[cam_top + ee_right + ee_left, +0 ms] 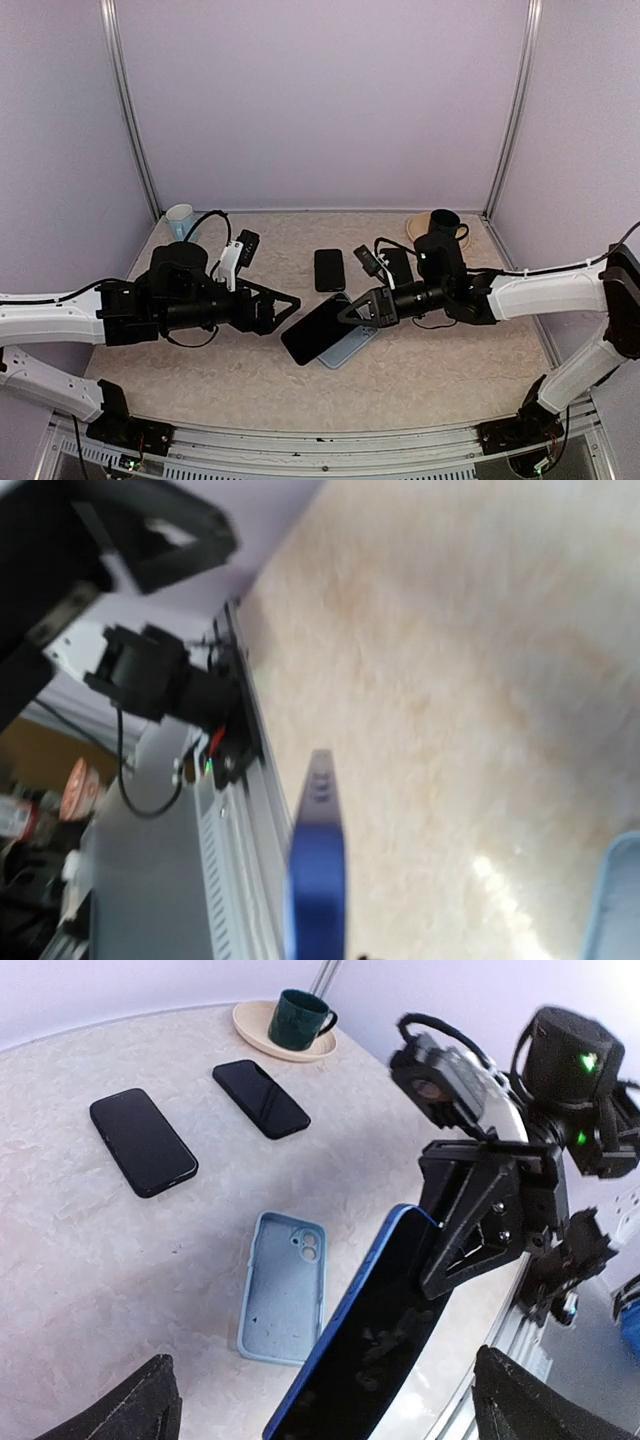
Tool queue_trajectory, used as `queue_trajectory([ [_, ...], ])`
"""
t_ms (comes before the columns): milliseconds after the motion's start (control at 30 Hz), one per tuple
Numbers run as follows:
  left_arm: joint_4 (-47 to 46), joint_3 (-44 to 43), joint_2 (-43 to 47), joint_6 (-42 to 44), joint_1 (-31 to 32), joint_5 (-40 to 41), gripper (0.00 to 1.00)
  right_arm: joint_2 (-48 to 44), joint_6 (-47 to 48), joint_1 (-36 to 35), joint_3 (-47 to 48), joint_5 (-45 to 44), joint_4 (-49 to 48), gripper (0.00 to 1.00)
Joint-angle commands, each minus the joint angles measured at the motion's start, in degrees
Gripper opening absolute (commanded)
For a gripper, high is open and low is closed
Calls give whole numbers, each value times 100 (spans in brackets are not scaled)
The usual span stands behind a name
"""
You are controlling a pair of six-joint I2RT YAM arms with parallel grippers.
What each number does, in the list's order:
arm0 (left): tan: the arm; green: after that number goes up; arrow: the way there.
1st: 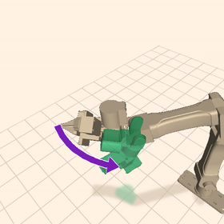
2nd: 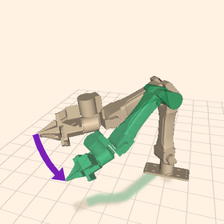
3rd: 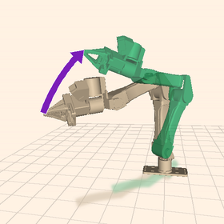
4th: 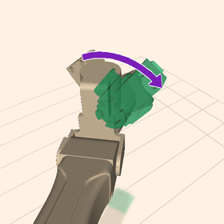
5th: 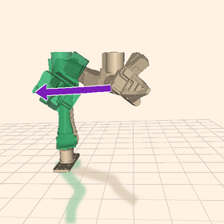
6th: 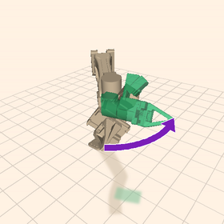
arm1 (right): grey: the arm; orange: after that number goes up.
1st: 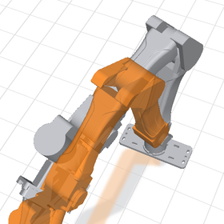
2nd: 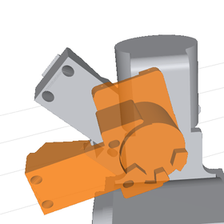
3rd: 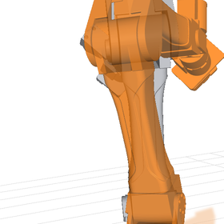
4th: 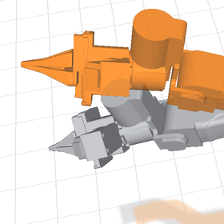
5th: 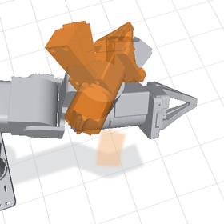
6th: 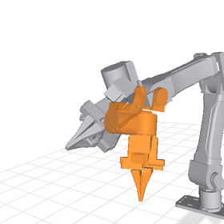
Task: Put the phone into the phone case
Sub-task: Pass from the left arm to the right, then pass from the right arm to the left
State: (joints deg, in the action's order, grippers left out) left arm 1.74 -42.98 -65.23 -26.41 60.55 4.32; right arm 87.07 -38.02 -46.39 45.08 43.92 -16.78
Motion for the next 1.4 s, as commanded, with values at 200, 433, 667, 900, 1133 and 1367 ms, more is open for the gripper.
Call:
queue_trajectory([
  [200,-1375,376,149,-1000,-425,-1319,99,-2163,294,374,-965,-937,-1148,0],
  [433,-2999,724,-229,-1637,-429,-2063,99,-2491,-130,412,-1400,-1100,-2283,0],
  [667,-4116,641,-915,-1981,-325,-2508,98,-1641,-995,387,-1482,-609,-3791,0],
  [900,-4477,467,-1330,-2095,-255,-2604,89,-1121,-1144,212,-1439,-660,-4231,0],
  [1133,-4717,626,-1328,-2102,-267,-2549,73,-953,-1302,191,-1580,-714,-4478,0],
  [1367,-4945,776,-1292,-2139,-327,-2505,68,-752,-1550,192,-1602,-490,-4701,0],
])
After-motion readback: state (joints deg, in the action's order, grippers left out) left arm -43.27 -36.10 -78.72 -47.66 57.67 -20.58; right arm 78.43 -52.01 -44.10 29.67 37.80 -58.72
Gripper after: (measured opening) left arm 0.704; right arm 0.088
